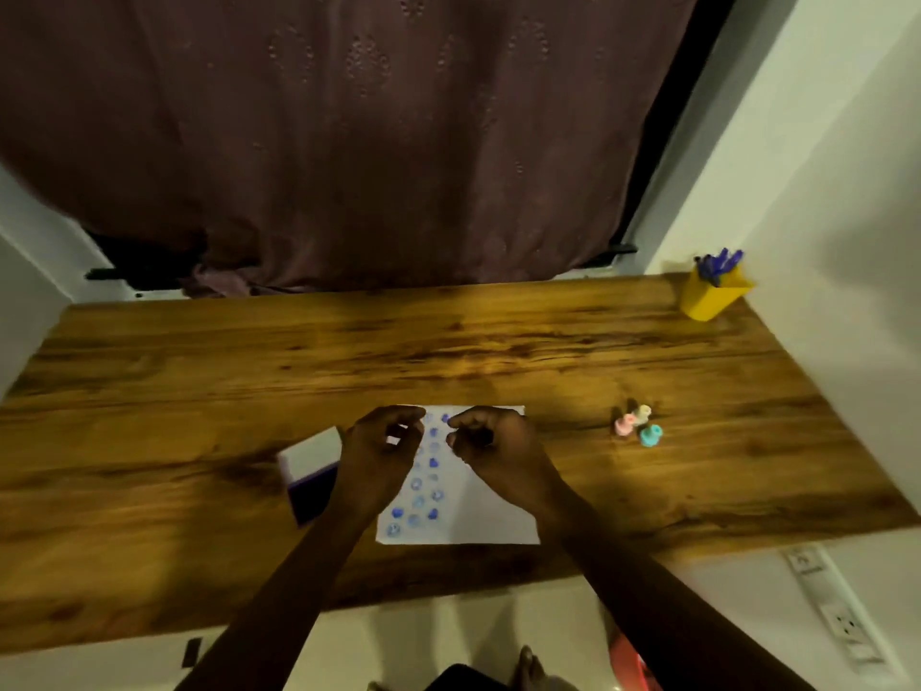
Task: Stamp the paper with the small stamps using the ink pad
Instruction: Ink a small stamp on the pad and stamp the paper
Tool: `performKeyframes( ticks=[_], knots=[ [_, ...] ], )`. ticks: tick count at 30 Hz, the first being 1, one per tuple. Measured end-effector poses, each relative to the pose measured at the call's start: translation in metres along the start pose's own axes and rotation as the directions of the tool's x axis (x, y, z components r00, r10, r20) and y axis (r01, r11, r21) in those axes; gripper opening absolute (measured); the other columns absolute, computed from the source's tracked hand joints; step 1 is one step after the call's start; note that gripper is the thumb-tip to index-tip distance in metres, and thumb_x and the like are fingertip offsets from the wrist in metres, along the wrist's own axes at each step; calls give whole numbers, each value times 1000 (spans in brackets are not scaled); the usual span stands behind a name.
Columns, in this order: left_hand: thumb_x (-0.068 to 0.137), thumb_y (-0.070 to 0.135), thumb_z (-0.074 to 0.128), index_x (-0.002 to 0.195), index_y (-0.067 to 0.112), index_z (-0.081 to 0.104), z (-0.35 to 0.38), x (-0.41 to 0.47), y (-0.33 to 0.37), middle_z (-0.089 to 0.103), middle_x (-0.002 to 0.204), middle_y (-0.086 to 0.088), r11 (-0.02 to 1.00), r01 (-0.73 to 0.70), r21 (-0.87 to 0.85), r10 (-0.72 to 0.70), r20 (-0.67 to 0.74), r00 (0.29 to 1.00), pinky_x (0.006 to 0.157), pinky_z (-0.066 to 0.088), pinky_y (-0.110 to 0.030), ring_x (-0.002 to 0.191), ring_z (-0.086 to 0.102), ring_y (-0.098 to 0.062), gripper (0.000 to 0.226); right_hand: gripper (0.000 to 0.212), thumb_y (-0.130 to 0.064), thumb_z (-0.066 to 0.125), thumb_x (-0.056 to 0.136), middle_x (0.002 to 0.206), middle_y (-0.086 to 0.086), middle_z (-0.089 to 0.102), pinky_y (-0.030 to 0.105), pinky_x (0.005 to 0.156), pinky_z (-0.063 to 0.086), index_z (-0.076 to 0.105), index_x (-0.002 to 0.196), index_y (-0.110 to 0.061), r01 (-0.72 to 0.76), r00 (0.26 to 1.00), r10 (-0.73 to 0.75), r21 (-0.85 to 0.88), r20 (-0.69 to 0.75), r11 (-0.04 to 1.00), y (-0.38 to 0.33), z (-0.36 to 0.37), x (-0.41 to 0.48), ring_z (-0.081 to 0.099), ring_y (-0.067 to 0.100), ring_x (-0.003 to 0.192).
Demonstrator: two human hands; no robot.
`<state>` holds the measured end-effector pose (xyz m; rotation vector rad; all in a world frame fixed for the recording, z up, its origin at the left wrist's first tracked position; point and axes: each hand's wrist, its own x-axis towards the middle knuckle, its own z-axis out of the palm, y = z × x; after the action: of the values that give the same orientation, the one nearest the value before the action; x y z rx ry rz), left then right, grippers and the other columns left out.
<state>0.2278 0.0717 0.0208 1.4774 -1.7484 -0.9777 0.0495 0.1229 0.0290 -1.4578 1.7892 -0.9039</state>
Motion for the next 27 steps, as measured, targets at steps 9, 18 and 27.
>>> performKeyframes(
  ticks=[9,18,27],
  knots=[
    [96,14,70,110,24,77,100,-15,47,70,104,17,996,-54,-75,67,188,980,70,45,2,85,65,14,19,15,-10,73,91,94,-13,73,16,84,51,76,100,-21,-71,981,38,-168,-190,983,60,-105,-13,69,7,91],
    [96,15,70,120,20,74,151,-15,66,74,111,6,996,-24,-86,50,310,949,77,57,-23,98,70,-8,25,30,-12,64,92,115,10,75,40,85,61,72,122,-11,-130,983,59,-440,-173,889,118,-161,-1,71,28,103],
    [95,18,72,119,19,73,171,-14,65,74,113,5,999,-33,-32,42,326,944,83,53,-20,102,68,-9,24,32,-28,58,93,117,2,73,41,90,55,71,123,-25,-116,993,51,-747,-108,655,134,-170,5,56,29,119]
  ],
)
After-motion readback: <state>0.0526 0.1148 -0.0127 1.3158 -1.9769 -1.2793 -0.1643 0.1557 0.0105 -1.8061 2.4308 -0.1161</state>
